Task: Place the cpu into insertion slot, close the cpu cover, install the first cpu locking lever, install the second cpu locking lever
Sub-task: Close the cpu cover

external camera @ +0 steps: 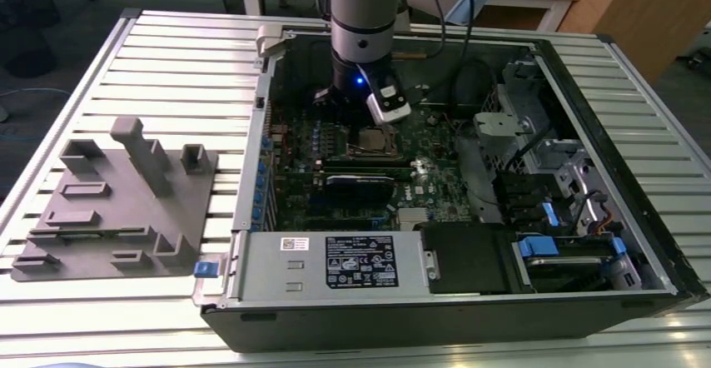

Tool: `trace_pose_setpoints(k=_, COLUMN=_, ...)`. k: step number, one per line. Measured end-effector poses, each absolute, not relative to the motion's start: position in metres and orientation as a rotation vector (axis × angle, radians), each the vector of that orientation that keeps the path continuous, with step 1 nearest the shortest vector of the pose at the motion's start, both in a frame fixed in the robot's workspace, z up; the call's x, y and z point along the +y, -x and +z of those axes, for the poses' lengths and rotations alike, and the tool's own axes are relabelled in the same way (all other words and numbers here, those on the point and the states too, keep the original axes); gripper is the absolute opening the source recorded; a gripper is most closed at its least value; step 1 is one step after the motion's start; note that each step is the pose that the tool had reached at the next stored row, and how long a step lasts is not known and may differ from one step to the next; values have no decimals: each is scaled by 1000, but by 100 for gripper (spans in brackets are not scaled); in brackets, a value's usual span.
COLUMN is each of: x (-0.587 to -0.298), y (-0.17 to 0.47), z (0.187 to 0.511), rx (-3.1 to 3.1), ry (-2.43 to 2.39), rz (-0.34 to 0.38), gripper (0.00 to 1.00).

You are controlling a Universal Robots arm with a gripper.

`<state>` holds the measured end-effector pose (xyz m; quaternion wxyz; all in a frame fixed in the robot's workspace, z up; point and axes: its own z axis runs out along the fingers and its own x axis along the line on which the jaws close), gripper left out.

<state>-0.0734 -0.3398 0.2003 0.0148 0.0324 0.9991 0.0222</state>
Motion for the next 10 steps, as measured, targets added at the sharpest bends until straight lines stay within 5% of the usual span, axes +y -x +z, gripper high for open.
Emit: trace_pose_setpoints(k=10, x=-340, y=73, z=199, rx=3110, ry=-100, rz=69, gripper=11)
